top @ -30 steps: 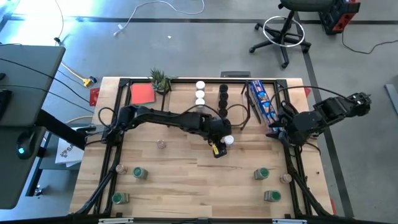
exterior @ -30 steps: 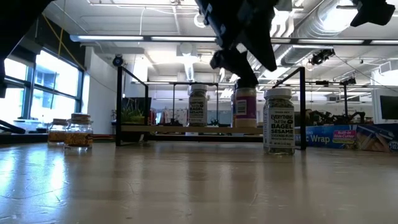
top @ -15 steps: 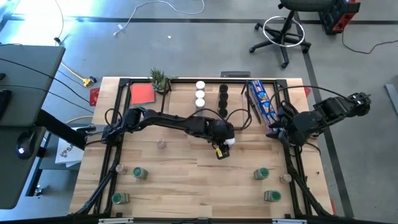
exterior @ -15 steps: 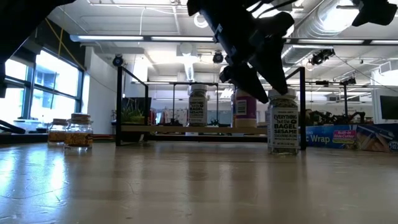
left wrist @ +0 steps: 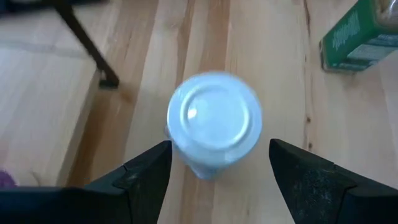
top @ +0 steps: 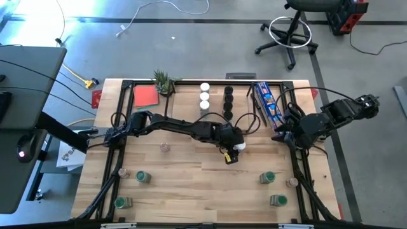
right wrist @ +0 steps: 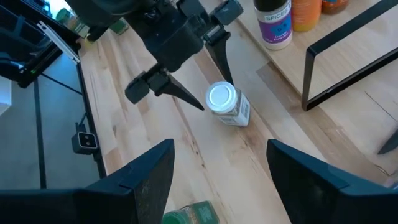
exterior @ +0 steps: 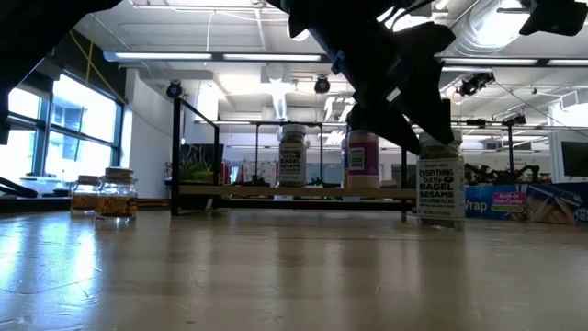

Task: Shelf spices
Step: Put the white seasoning bottle on the shelf aligned with the other white seasoning bottles

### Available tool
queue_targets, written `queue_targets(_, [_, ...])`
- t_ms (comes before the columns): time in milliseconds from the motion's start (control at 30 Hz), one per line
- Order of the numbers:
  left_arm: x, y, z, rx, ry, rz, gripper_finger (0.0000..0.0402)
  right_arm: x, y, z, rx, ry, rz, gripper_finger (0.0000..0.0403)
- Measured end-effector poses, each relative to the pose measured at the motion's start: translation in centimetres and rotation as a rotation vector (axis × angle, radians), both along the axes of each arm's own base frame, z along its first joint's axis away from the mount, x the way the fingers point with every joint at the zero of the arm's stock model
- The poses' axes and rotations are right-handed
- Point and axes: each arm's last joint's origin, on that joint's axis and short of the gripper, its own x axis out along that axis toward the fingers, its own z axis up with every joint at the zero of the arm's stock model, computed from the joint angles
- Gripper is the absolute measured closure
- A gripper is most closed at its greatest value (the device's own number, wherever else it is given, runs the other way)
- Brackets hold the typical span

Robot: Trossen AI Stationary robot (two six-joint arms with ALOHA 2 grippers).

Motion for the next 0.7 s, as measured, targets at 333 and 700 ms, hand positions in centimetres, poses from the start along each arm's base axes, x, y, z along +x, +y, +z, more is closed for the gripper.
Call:
queue_targets(333, [0.7, 0.0, 0.7, 0.064, -0.095, -0.045, 0.0137, 0.5, 0.2, -0.1, -0.015, 0.011, -0.008, 0.0153])
queue_targets(700, [1.6, 0.3, 0.0, 0.150, -0.156, -0.263, 0.0137, 0.7, 0.3, -0.1, -0.012, 0.005, -0.008, 0.0153])
